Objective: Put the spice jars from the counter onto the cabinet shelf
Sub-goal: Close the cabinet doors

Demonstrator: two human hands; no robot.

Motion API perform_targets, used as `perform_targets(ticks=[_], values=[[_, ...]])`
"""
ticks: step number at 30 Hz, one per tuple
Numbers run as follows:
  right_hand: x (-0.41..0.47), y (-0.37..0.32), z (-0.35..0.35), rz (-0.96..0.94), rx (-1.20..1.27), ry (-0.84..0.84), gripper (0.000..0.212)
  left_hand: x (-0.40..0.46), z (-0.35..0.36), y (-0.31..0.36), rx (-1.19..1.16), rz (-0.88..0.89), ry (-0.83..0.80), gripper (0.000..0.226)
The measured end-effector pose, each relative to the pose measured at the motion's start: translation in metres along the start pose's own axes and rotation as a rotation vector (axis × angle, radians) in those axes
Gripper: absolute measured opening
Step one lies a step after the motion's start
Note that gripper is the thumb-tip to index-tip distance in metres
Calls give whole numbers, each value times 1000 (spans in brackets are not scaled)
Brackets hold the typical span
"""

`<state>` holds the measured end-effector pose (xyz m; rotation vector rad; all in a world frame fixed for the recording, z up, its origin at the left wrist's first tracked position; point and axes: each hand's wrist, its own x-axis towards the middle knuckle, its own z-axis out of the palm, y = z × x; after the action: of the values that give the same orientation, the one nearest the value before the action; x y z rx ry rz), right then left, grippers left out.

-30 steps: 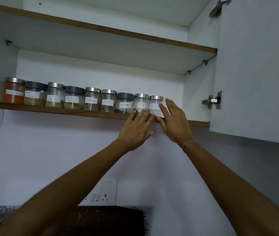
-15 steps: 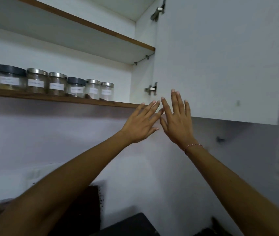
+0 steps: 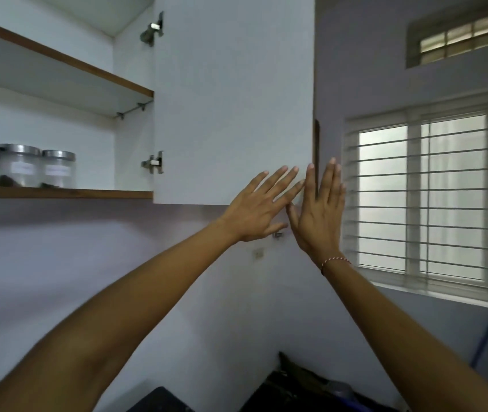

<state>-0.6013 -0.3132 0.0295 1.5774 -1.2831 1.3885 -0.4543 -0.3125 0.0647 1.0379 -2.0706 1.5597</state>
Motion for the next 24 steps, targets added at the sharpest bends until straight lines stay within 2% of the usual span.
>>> perform_targets(ticks=[5, 10, 16, 24], values=[[1, 23, 15, -21, 138, -107, 73, 22, 11, 11, 5, -6, -20, 92], [3, 24, 27, -51, 363, -107, 69, 25, 11, 6, 87, 14, -74, 94], [-3, 10, 17, -35, 644, -121, 71, 10, -10, 6, 72, 24, -123, 92], [-18, -36, -28, -129, 652, -132, 72, -39, -62, -6, 72, -15, -130, 88]])
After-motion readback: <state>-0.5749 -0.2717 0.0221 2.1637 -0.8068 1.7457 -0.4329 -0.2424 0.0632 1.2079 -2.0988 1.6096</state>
